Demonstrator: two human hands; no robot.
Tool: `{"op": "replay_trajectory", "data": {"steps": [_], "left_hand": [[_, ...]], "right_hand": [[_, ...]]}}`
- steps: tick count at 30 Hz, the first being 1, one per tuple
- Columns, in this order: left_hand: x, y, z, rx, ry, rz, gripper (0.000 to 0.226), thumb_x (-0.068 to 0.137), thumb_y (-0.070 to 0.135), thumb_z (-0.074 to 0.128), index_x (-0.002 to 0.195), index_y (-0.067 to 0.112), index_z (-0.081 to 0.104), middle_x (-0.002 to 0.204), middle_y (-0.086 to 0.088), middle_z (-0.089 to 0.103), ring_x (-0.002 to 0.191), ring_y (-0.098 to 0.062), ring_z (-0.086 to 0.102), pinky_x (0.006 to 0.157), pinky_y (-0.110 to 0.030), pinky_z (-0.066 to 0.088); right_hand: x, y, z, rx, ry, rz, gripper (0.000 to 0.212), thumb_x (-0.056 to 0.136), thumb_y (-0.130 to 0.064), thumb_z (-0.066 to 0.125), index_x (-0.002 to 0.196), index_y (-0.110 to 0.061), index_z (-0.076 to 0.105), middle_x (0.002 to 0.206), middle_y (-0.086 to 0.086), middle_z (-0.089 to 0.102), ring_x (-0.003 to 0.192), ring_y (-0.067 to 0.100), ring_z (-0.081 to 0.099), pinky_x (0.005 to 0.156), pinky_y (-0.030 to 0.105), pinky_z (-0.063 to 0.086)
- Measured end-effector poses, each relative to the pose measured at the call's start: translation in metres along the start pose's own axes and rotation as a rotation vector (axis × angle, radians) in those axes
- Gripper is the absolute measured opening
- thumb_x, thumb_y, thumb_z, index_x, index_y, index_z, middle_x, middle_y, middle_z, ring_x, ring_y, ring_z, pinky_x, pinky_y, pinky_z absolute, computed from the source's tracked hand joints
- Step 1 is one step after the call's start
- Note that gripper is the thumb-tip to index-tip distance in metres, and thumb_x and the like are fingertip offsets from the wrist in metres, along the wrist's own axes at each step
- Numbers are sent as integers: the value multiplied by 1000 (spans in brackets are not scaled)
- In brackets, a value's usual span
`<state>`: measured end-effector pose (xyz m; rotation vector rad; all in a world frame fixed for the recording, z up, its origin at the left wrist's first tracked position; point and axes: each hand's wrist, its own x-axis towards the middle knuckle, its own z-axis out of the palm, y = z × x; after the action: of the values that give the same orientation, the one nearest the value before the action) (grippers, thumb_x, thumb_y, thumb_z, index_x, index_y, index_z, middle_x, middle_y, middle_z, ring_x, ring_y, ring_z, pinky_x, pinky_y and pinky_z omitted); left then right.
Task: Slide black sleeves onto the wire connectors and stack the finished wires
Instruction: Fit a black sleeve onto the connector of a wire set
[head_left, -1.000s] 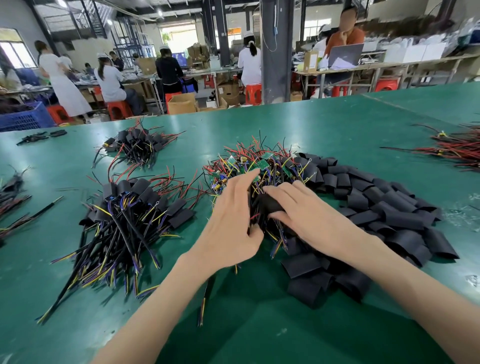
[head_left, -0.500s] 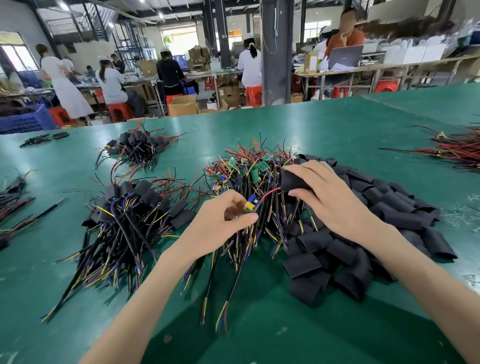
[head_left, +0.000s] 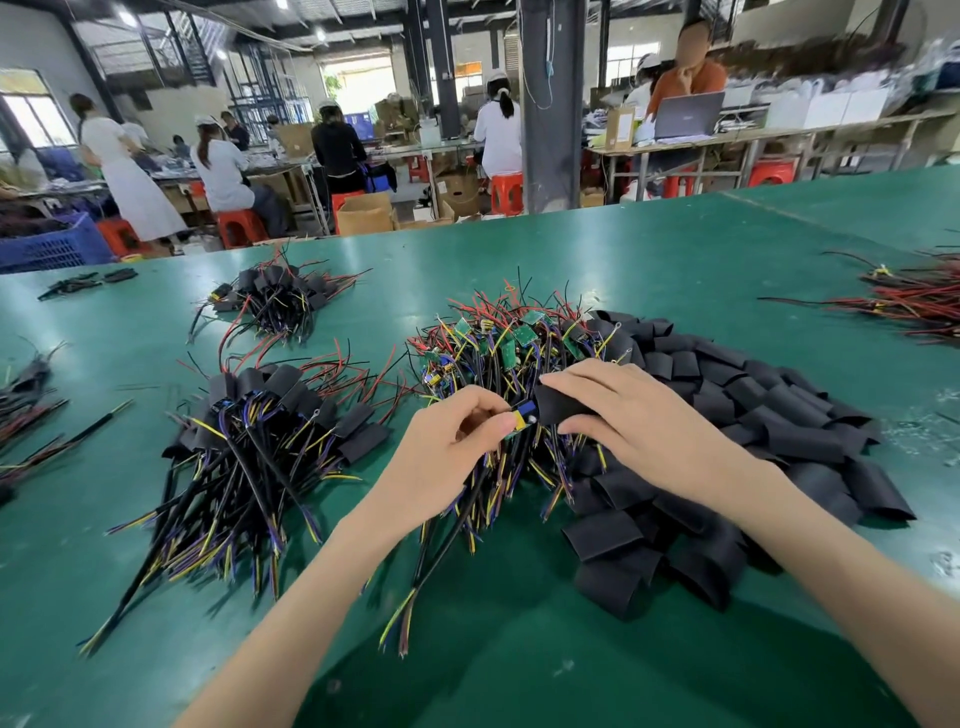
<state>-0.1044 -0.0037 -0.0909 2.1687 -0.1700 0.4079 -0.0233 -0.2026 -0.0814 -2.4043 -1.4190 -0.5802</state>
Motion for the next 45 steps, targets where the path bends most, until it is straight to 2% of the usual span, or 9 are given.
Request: {"op": "replay_trajectory", "data": {"steps": [10,15,18,21,24,33,38,42,45], "left_hand": [[1,0,-2,14,-15,25,5,91,18,60,90,16,64,76,-8,62,64,-8,45,63,-18,35],[0,-2,-1,62,-2,59,4,88,16,65,86,16,62,76,-6,65,68,-15,51,65,-16,36],[1,-6,-2,69,14,20,14,85,19,68,89,20,54,74,8,64,68,-2,52,65,-7,35],[5,-11,-3,134,-5,24,20,82,24,71,88,10,57,78,32,54,74,-3,49,68,-8,33],[7,-12,-4,140,-26,55,25,81,23,72,86,4,57,80,40,51,74,1,49,69,-7,33],[1,0,-4,119,-21,122,41,75,19,77,85,28,38,67,21,61,60,2,45,61,-8,33],[2,1,-4,97,-18,45,36,75,19,77,86,28,44,63,16,60,61,0,46,61,-10,33],[2,2,-6,80,-50,-5,19,79,21,74,86,29,57,72,14,61,68,5,52,69,-9,37],[2,4,-11,123,-8,15,8,86,23,66,90,26,60,76,13,63,68,4,54,67,-11,38]], "right_hand": [[-1,-4,1,181,-26,44,39,93,-25,56,128,-9,54,121,4,56,106,24,55,92,36,40],[-2,-10,5,234,-39,-7,37,92,-23,57,124,-6,56,117,5,57,106,22,55,93,31,40],[-2,-12,8,217,-36,-25,36,92,-21,58,124,-5,56,118,6,58,108,23,54,96,28,37],[-2,-16,12,189,-56,-47,38,91,-22,58,124,-5,56,119,7,58,107,25,55,96,27,36],[-1,-18,12,181,-57,-48,38,91,-21,57,124,-3,56,119,9,58,107,26,56,96,26,36],[-1,-18,12,264,-38,-75,33,92,-15,55,122,-1,57,118,10,58,106,24,56,93,26,39],[-1,-19,12,262,-1,-81,33,90,-14,59,121,-3,59,120,8,58,108,24,55,96,25,37],[-1,-19,12,300,3,-51,41,89,-19,60,127,-3,55,127,7,55,114,20,52,101,20,34],[2,-7,7,255,137,28,45,91,-25,56,130,-3,52,132,8,50,117,13,47,107,25,30]]}}
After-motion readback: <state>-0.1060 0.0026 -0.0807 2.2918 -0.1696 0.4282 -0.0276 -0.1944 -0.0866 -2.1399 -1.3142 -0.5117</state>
